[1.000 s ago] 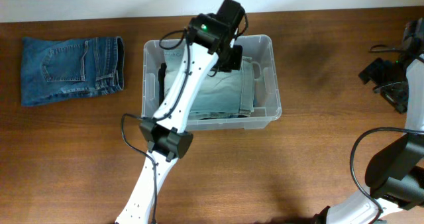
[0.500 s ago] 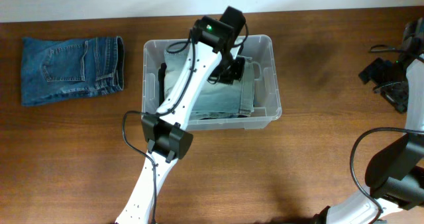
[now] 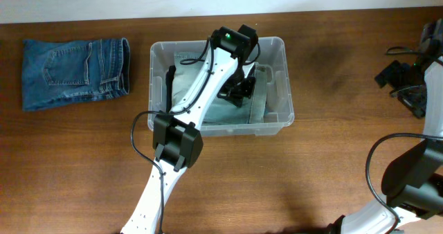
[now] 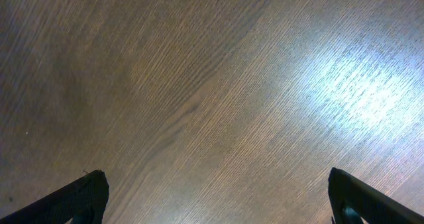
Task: Pack container
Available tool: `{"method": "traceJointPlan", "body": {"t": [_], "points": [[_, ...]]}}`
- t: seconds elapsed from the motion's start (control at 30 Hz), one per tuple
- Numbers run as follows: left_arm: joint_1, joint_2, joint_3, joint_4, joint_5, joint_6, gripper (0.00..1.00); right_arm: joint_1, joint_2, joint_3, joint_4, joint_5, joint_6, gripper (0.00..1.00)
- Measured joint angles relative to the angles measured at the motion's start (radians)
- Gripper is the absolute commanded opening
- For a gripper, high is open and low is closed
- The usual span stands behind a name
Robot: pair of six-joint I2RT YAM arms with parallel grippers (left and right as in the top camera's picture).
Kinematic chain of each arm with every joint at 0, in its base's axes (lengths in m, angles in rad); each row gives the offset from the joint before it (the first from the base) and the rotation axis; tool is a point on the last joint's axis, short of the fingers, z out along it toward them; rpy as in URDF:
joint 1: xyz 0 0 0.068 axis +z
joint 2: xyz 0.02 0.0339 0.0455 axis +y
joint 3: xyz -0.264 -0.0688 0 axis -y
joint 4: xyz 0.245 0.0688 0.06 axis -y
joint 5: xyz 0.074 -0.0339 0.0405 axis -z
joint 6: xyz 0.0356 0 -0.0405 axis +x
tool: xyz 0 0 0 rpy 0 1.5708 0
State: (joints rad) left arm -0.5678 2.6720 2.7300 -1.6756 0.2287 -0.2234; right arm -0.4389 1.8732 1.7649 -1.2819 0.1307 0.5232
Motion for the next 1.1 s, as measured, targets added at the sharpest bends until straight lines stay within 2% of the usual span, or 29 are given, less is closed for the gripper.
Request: {"method": "traceJointPlan", "body": {"t": [0.27,0.5,0.73,1.1], "points": [[0.015,-0.002,0.121,-0.003,-0.119,-0.002,0.06,0.000,0.000,0.000,0.000,0.000,0.000,0.98],[0.138,-0.021,0.212,0.030,-0.262,-0.032,0.07,0.000,0.000,0.000,0.000,0.000,0.001,0.98],[0.243,-0.017,0.212,0.039,-0.287,-0.046,0.07,0.000,0.000,0.000,0.000,0.000,0.000,0.98],[0.235,0.108,0.212,0.079,-0.296,-0.061,0.07,0.000,0.000,0.000,0.000,0.000,0.001,0.98]]}}
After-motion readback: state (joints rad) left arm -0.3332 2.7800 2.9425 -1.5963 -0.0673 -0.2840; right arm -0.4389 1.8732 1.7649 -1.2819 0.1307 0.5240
